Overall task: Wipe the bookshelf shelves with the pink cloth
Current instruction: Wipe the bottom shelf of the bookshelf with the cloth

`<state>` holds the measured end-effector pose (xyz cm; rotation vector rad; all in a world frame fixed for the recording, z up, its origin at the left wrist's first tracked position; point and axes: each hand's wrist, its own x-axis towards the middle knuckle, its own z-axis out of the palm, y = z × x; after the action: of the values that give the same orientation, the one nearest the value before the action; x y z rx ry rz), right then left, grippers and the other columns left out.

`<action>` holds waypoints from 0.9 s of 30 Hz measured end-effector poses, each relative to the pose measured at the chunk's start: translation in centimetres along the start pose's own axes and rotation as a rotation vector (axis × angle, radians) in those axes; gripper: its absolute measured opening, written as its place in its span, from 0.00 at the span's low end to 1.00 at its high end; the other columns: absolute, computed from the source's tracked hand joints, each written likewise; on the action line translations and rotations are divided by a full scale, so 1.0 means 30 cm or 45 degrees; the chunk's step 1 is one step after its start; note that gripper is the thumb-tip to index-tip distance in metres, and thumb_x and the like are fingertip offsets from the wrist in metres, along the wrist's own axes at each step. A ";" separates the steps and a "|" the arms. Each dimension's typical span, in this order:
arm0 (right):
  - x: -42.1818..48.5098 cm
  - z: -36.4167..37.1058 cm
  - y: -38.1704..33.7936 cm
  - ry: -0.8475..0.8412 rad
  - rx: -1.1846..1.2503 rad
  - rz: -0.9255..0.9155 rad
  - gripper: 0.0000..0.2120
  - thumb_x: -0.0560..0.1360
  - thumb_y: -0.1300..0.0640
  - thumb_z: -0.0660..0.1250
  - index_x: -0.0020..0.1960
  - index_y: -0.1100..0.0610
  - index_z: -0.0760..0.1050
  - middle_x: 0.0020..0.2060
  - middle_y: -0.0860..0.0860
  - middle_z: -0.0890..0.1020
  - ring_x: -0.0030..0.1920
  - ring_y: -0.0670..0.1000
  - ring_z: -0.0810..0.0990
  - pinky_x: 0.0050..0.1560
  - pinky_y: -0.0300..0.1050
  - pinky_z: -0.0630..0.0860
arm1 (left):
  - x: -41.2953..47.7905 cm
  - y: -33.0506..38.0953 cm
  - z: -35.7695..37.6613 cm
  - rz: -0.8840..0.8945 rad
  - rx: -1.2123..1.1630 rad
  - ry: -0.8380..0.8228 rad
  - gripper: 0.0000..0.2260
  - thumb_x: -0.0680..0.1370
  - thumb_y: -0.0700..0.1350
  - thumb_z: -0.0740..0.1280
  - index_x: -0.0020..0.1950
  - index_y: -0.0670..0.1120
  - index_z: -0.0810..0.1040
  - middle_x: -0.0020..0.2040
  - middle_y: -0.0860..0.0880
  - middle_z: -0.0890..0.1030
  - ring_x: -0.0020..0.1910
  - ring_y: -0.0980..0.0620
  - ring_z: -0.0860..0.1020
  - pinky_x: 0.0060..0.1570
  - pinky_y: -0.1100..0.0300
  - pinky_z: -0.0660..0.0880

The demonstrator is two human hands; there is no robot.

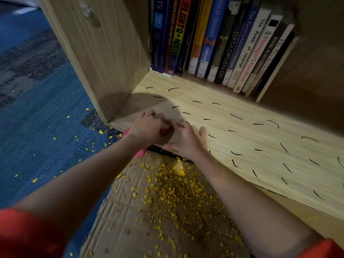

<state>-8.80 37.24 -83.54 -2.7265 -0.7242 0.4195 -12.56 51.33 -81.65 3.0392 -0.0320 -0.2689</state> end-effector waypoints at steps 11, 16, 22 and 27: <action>0.000 -0.002 -0.002 -0.003 0.020 0.009 0.40 0.66 0.37 0.71 0.72 0.53 0.64 0.72 0.43 0.63 0.71 0.46 0.62 0.72 0.61 0.46 | 0.063 0.000 -0.004 -0.257 0.010 0.070 0.15 0.79 0.52 0.60 0.65 0.55 0.73 0.65 0.49 0.73 0.65 0.43 0.65 0.62 0.50 0.63; -0.004 -0.004 -0.002 -0.003 -0.003 -0.010 0.40 0.66 0.36 0.70 0.72 0.50 0.64 0.72 0.43 0.63 0.71 0.46 0.61 0.72 0.61 0.46 | -0.009 0.006 0.008 0.024 0.058 0.011 0.21 0.80 0.47 0.60 0.73 0.57 0.64 0.71 0.53 0.65 0.67 0.45 0.61 0.66 0.53 0.60; 0.004 0.000 0.001 -0.011 0.003 0.013 0.42 0.65 0.36 0.71 0.73 0.53 0.63 0.72 0.43 0.62 0.71 0.46 0.61 0.72 0.60 0.45 | 0.061 -0.080 -0.033 -0.315 0.044 -0.012 0.16 0.80 0.45 0.57 0.67 0.51 0.72 0.66 0.45 0.73 0.67 0.43 0.63 0.62 0.51 0.63; -0.002 -0.006 -0.004 -0.018 -0.026 -0.002 0.40 0.66 0.36 0.70 0.73 0.52 0.64 0.73 0.44 0.61 0.72 0.47 0.60 0.72 0.60 0.45 | -0.008 -0.001 0.011 -0.001 0.086 -0.015 0.18 0.80 0.50 0.59 0.71 0.55 0.67 0.70 0.52 0.66 0.66 0.45 0.62 0.65 0.51 0.61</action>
<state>-8.84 37.28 -83.33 -2.7440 -0.7385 0.4334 -12.86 51.33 -81.93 3.1050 -0.0412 -0.2913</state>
